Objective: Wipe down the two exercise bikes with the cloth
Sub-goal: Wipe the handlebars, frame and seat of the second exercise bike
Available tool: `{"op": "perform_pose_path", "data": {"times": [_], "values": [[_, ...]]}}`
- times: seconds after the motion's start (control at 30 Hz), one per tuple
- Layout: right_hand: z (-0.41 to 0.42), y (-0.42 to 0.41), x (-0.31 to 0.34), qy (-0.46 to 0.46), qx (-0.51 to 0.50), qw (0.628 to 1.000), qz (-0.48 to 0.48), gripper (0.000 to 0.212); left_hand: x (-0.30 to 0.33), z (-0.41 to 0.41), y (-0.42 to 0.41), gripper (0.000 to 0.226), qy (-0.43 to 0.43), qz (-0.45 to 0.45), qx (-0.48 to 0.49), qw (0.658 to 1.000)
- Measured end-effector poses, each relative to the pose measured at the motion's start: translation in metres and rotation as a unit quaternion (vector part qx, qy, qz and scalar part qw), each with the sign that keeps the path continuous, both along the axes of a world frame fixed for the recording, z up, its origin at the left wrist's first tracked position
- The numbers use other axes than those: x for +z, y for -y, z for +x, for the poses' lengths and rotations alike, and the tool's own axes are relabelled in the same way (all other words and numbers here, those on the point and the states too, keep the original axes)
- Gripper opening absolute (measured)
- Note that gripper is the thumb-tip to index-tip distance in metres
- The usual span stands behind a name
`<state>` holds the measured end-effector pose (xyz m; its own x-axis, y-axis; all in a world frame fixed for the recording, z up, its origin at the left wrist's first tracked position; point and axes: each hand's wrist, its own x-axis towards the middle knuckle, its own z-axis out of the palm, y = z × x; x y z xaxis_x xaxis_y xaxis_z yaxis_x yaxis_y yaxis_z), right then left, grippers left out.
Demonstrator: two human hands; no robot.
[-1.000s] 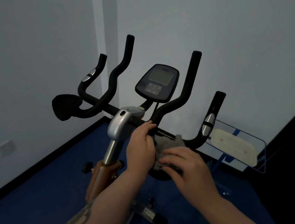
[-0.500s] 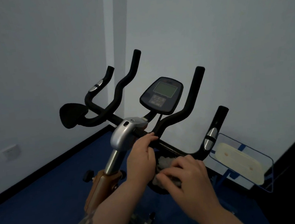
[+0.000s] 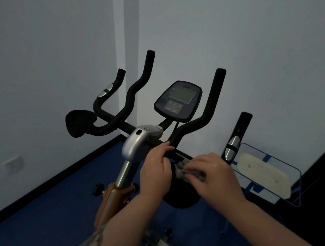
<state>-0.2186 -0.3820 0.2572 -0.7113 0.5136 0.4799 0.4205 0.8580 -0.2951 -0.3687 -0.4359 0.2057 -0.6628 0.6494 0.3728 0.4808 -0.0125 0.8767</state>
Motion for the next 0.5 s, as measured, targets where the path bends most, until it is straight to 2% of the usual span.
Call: {"op": "perform_pose_path", "data": {"times": [0.17, 0.4, 0.5], "values": [[0.006, 0.021, -0.006, 0.087, 0.061, 0.993, 0.048, 0.019, -0.001, 0.000, 0.000, 0.038, -0.003, 0.007, -0.003, 1.000], [0.003, 0.018, -0.010, -0.009, -0.023, 1.000, -0.011, 0.025, -0.003, -0.001, 0.000, 0.038, 0.003, 0.015, -0.001, 1.000], [0.007, 0.038, -0.024, 0.024, 0.014, 0.999, 0.021, 0.029, -0.003, 0.000, -0.001, 0.038, 0.001, 0.016, -0.002, 1.000]]}}
